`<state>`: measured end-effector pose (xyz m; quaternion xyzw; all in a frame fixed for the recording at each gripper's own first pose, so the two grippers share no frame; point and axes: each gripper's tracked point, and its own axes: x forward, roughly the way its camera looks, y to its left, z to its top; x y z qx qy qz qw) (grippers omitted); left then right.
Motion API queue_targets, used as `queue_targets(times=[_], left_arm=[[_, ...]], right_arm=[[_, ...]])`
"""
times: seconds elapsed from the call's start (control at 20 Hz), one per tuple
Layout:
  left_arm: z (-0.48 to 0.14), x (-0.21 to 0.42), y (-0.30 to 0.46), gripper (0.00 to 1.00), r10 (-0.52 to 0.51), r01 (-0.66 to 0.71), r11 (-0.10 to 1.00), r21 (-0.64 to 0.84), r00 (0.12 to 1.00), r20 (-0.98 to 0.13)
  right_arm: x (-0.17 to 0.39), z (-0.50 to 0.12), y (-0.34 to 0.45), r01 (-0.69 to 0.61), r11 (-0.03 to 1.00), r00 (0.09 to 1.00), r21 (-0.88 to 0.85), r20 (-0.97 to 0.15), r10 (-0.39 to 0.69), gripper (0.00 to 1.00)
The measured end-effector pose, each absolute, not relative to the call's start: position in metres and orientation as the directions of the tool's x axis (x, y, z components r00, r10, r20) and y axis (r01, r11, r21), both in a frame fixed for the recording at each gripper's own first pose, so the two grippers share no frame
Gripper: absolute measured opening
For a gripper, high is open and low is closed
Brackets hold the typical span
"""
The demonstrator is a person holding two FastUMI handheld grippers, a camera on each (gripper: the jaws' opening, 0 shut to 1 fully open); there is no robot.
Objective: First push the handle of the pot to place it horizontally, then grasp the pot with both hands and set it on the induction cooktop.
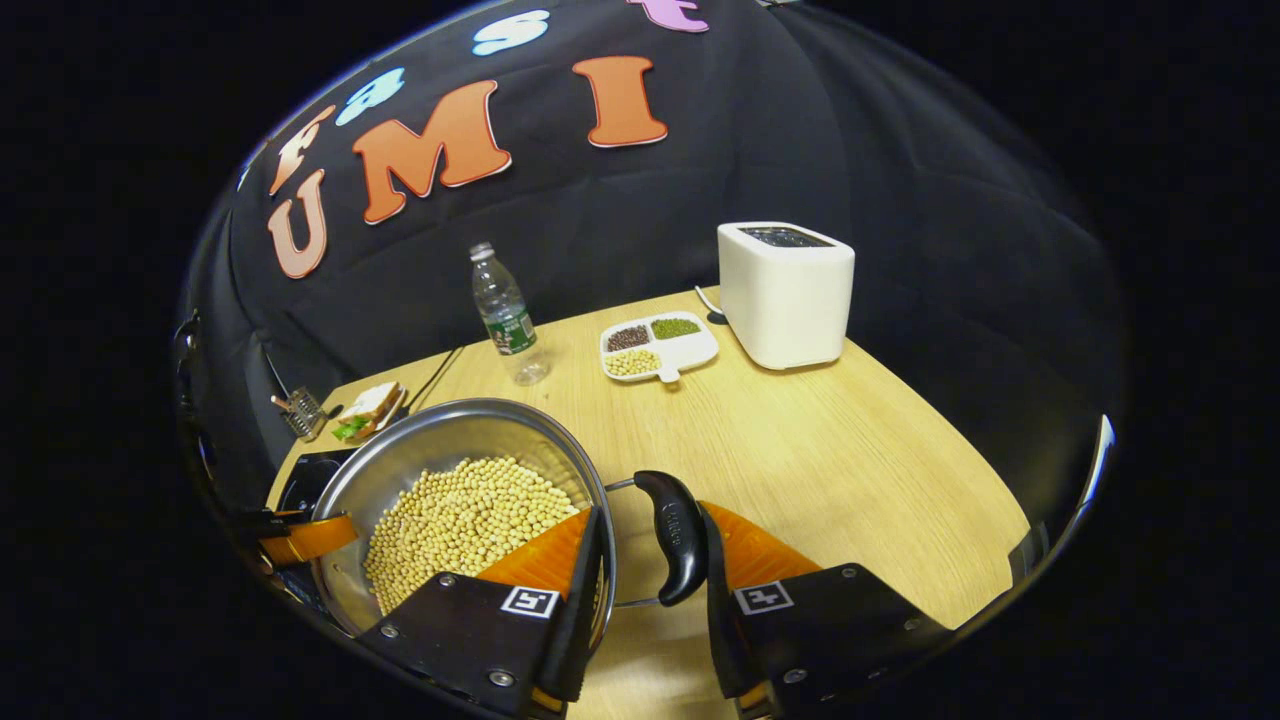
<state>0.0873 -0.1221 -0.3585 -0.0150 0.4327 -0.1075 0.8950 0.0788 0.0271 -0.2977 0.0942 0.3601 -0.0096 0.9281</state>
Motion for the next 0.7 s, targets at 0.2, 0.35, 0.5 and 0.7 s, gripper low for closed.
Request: queue_targets(times=[0.2,0.35,0.5,0.7], left_arm=[[-0.322,0.083,-0.081,0.6,-0.177,0.156,0.983,-0.099,0.635,-0.752],[-0.304,0.08,-0.051,0.6,-0.146,0.122,0.989,-0.088,0.65,-0.746],[-0.291,0.07,-0.013,0.6,-0.118,0.091,0.993,-0.077,0.657,-0.745],[-0.282,0.064,0.025,0.61,-0.09,0.044,0.996,-0.082,0.671,-0.736]], right_arm=[[0.073,-0.27,0.065,0.044,0.978,0.758,0.203,-0.645,0.1,0.49],[0.07,-0.256,0.098,0.012,0.973,0.76,0.233,-0.634,0.142,0.49],[0.067,-0.249,0.124,-0.022,0.969,0.756,0.247,-0.63,0.177,0.49],[0.064,-0.238,0.16,-0.052,0.964,0.751,0.261,-0.626,0.21,0.49]])
